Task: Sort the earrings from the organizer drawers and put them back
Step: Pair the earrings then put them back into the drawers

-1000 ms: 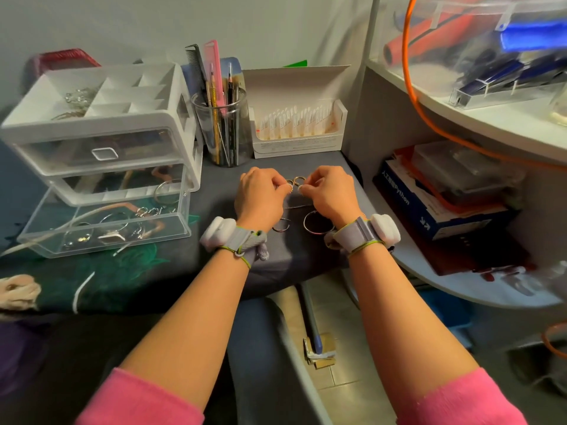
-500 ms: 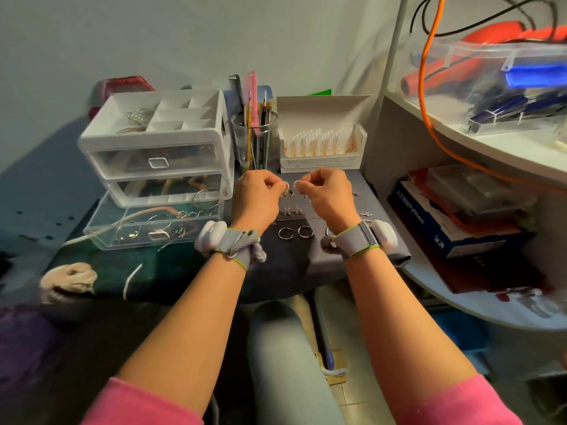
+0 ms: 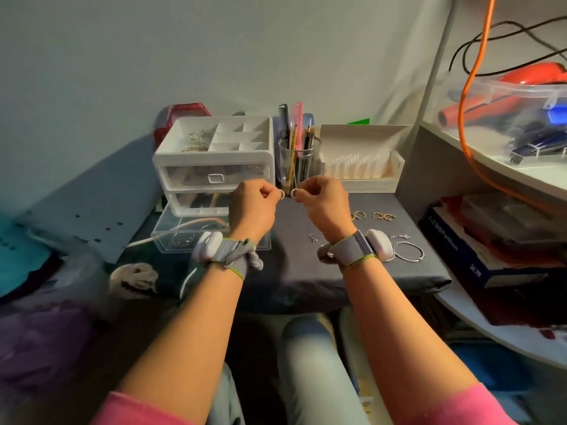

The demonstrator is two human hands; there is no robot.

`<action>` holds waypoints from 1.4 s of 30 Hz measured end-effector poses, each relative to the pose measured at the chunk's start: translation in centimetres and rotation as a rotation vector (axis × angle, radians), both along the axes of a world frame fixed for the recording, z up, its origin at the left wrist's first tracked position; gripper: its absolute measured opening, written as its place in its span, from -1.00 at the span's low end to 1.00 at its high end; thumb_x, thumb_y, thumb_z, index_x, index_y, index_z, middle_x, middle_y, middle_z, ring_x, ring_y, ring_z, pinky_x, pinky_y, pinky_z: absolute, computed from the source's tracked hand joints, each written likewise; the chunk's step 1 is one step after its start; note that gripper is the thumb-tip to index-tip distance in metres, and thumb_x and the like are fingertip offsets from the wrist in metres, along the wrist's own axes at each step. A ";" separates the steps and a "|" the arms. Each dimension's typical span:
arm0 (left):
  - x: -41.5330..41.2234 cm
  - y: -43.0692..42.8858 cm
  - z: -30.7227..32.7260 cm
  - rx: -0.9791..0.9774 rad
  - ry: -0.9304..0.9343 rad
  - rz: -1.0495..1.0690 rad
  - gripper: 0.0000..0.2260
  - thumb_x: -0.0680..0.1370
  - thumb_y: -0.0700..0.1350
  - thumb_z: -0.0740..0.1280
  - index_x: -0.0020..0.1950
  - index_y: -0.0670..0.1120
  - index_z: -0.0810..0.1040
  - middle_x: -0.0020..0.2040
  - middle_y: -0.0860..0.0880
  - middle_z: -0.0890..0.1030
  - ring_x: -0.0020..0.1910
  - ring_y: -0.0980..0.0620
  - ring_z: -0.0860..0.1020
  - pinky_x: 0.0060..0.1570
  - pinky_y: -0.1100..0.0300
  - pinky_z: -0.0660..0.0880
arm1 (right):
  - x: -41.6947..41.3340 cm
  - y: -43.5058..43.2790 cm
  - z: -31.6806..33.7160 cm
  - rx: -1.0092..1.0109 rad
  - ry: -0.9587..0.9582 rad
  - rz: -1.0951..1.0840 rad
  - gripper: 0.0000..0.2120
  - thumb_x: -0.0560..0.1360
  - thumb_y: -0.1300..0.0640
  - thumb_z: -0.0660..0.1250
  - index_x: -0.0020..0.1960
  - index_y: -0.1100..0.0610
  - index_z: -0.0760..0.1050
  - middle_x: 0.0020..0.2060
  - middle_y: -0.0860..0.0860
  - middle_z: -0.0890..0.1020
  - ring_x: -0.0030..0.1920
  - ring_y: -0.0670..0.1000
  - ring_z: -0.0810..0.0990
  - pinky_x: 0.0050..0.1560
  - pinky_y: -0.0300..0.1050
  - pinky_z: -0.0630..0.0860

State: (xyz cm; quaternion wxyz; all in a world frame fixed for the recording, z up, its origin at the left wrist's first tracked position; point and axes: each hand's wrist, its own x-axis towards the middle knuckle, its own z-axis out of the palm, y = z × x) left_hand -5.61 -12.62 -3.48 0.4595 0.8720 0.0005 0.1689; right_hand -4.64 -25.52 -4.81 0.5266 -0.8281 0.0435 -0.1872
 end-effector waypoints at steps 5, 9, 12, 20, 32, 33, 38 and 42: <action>0.2 3.3 0.5 0.008 -0.013 0.057 -0.89 0.51 -0.12 0.37 -0.16 -0.09 0.67 -0.18 -0.05 0.68 -0.17 -0.05 0.60 -0.15 0.14 0.53 | 0.2 3.3 0.9 -0.036 -0.032 0.080 -0.88 0.48 0.19 0.38 -0.04 0.18 0.67 -0.22 0.03 0.66 -0.27 -0.11 0.52 -0.22 -0.31 0.41; 0.4 5.5 0.9 0.012 -0.004 0.065 -0.89 0.53 -0.14 0.36 -0.15 -0.10 0.66 -0.14 -0.06 0.68 -0.17 -0.03 0.57 -0.14 0.17 0.49 | 0.7 5.5 1.5 -0.028 -0.067 0.112 -0.89 0.48 0.20 0.37 -0.06 0.18 0.67 -0.22 0.03 0.66 -0.22 -0.08 0.53 -0.10 -0.17 0.47; 1.1 7.0 1.1 0.029 0.002 0.087 -0.88 0.54 -0.14 0.35 -0.16 -0.08 0.66 -0.11 -0.06 0.68 -0.09 -0.07 0.60 -0.05 0.08 0.55 | 1.4 7.1 1.9 -0.044 -0.086 0.147 -0.90 0.48 0.23 0.36 -0.08 0.20 0.65 -0.37 -0.08 0.56 -0.38 -0.19 0.44 -0.27 -0.35 0.39; 3.5 9.8 0.9 0.040 0.063 0.121 -0.87 0.57 -0.16 0.33 -0.16 -0.05 0.62 -0.06 -0.05 0.68 -0.06 -0.07 0.60 -0.05 0.14 0.52 | 4.0 10.7 1.3 -0.155 -0.096 0.206 -0.89 0.50 0.24 0.29 -0.09 0.22 0.59 -0.22 0.03 0.62 -0.15 0.03 0.56 -0.13 -0.13 0.43; 6.1 11.4 0.7 0.031 0.084 0.136 -0.88 0.58 -0.14 0.32 -0.09 -0.08 0.64 -0.01 -0.03 0.67 -0.12 0.05 0.51 -0.12 0.22 0.40 | 6.4 12.8 0.0 -0.118 -0.057 0.211 -0.86 0.55 0.22 0.22 0.00 0.20 0.54 -0.12 0.08 0.64 -0.11 0.06 0.56 -0.11 -0.13 0.43; 6.2 11.4 0.6 0.022 0.088 0.133 -0.89 0.57 -0.14 0.33 -0.09 -0.08 0.65 -0.02 -0.02 0.66 -0.12 0.05 0.51 -0.12 0.22 0.39 | 6.5 12.9 0.0 -0.111 -0.055 0.211 -0.86 0.55 0.22 0.22 0.00 0.20 0.54 -0.13 0.06 0.63 -0.12 0.04 0.55 -0.11 -0.13 0.43; 6.3 11.4 0.4 -0.005 0.079 0.135 -0.89 0.56 -0.13 0.34 -0.08 -0.09 0.66 -0.05 -0.01 0.67 -0.10 0.00 0.58 -0.11 0.21 0.44 | 6.3 13.1 0.1 -0.081 -0.044 0.209 -0.87 0.54 0.24 0.22 0.00 0.21 0.54 -0.15 0.04 0.62 -0.10 0.08 0.58 -0.05 -0.04 0.50; 5.7 11.6 0.3 -0.025 0.067 0.142 -0.89 0.55 -0.13 0.34 -0.10 -0.09 0.65 -0.07 -0.02 0.68 -0.08 -0.04 0.60 -0.05 0.15 0.53 | 5.4 13.0 0.3 -0.080 -0.056 0.213 -0.86 0.54 0.25 0.22 -0.01 0.23 0.54 -0.16 0.01 0.60 -0.15 -0.01 0.50 -0.12 -0.18 0.38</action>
